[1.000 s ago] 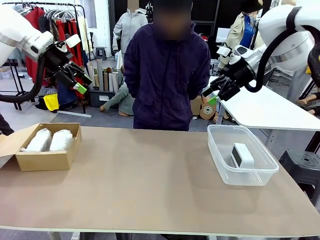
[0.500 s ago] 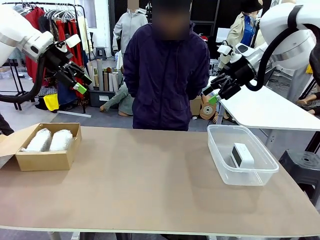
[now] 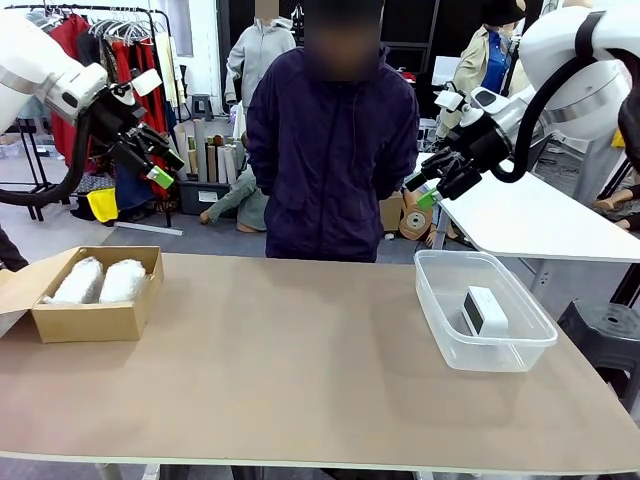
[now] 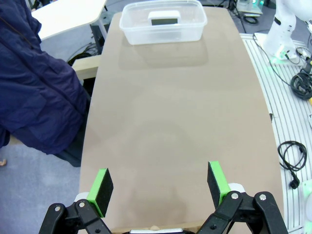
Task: Separate and place wrapped and unwrapped clocks.
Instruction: If the picked Digital clock is wrapped, place it in the Package Box ; if not, place it in the Organizing box.
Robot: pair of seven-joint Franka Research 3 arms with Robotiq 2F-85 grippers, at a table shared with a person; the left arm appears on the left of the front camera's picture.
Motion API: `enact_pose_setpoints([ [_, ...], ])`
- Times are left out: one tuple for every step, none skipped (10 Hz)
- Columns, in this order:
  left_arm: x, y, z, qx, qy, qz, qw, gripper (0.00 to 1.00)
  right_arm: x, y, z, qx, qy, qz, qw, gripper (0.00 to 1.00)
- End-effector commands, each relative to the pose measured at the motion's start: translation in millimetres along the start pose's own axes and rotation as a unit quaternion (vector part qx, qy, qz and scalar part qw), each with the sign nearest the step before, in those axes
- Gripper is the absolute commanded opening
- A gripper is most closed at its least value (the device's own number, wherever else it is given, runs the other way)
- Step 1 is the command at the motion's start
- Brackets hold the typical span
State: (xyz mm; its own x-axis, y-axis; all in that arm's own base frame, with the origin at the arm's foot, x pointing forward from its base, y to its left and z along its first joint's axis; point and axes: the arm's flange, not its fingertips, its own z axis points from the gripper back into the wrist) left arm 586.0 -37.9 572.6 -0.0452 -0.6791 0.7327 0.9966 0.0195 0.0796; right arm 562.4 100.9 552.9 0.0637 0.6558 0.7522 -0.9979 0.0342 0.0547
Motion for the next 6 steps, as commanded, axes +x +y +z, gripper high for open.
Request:
enact_pose_setpoints([
  [-0.2, -1.5, 1.6, -0.003, 0.002, -0.008, 1.000, 1.00, 1.6, 2.0, 0.7, -0.004, 0.000, 0.001, 1.000, 1.00],
  [-0.2, -1.5, 1.6, -0.003, 0.002, -0.008, 1.000, 1.00, 1.6, 2.0, 0.7, -0.004, 0.000, 0.001, 1.000, 1.00],
  [-0.2, -1.5, 1.6, -0.003, 0.002, -0.008, 1.000, 1.00, 1.6, 2.0, 0.7, -0.004, 0.000, 0.001, 1.000, 1.00],
  [-0.2, -1.5, 1.6, -0.003, 0.002, -0.008, 1.000, 1.00, 1.6, 2.0, 0.7, -0.004, 0.000, 0.001, 1.000, 1.00],
  [-0.2, -1.5, 1.6, -0.003, 0.002, -0.008, 1.000, 1.00, 1.6, 2.0, 0.7, -0.004, 0.000, 0.001, 1.000, 1.00],
  [-0.2, -1.5, 1.6, -0.003, 0.002, -0.008, 1.000, 1.00, 1.6, 2.0, 0.7, -0.004, 0.000, 0.001, 1.000, 1.00],
])
